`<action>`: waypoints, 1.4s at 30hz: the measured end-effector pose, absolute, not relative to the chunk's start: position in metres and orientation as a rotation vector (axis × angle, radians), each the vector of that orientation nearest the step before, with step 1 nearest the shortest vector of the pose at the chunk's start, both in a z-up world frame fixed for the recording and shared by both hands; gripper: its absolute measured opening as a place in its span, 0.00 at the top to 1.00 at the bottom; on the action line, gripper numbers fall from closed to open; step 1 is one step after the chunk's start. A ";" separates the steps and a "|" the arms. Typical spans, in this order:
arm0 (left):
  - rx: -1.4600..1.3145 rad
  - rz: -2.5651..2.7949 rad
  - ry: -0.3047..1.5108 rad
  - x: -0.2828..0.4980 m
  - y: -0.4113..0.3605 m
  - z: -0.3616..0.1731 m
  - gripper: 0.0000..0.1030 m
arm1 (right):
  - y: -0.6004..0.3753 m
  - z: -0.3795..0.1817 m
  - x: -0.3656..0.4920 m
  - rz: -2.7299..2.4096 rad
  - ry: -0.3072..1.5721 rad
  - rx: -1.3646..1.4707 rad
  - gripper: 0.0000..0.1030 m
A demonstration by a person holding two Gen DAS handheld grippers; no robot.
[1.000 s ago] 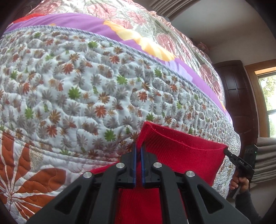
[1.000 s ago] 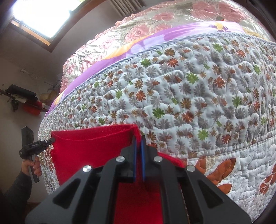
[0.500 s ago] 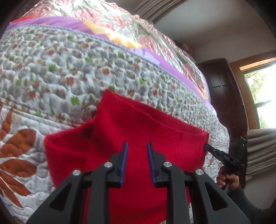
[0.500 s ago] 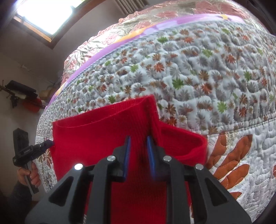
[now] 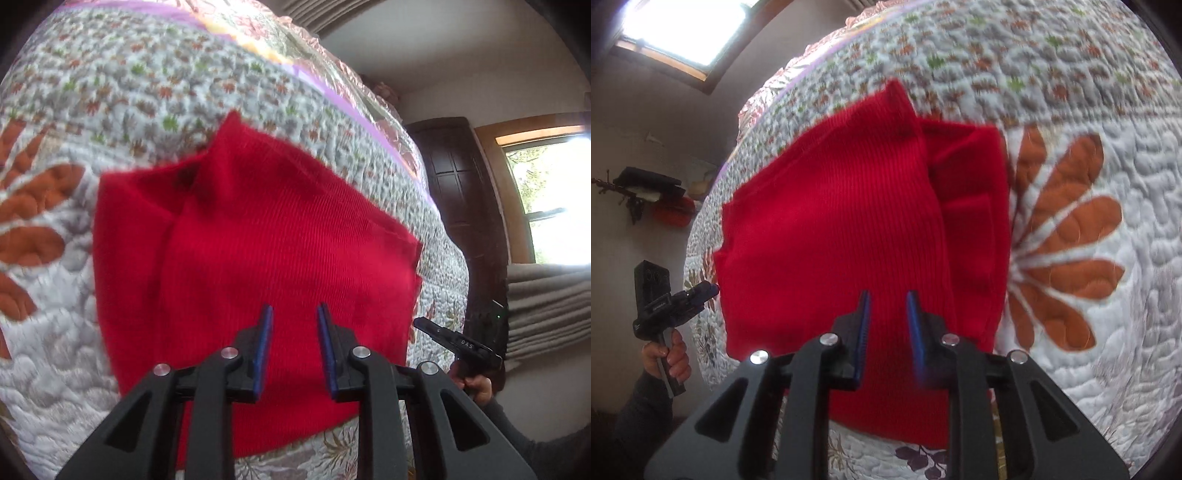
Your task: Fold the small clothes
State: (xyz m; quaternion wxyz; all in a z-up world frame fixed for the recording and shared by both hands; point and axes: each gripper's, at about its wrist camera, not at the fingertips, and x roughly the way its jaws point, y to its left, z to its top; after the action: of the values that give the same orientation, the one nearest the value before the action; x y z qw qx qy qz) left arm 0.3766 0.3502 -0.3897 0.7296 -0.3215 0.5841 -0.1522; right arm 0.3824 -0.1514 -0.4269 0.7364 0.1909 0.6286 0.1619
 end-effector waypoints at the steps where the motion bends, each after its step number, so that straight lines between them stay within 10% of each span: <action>1: -0.704 -0.325 1.317 0.373 0.347 -0.401 0.77 | -0.151 -0.434 0.378 0.352 1.401 0.421 0.82; 37: -0.811 -0.438 1.454 0.305 0.303 -0.442 0.52 | -0.027 -0.451 0.287 0.315 1.471 0.280 0.82; 42: -0.865 -0.445 1.377 0.301 0.351 -0.407 0.22 | -0.009 -0.397 0.279 0.292 1.363 0.138 0.61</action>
State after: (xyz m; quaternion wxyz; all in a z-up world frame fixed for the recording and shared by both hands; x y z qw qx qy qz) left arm 0.3011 0.3510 -0.4066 0.6653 -0.3829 0.6098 -0.1973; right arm 0.2789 -0.0089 -0.3975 0.7645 0.0636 0.6272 0.1345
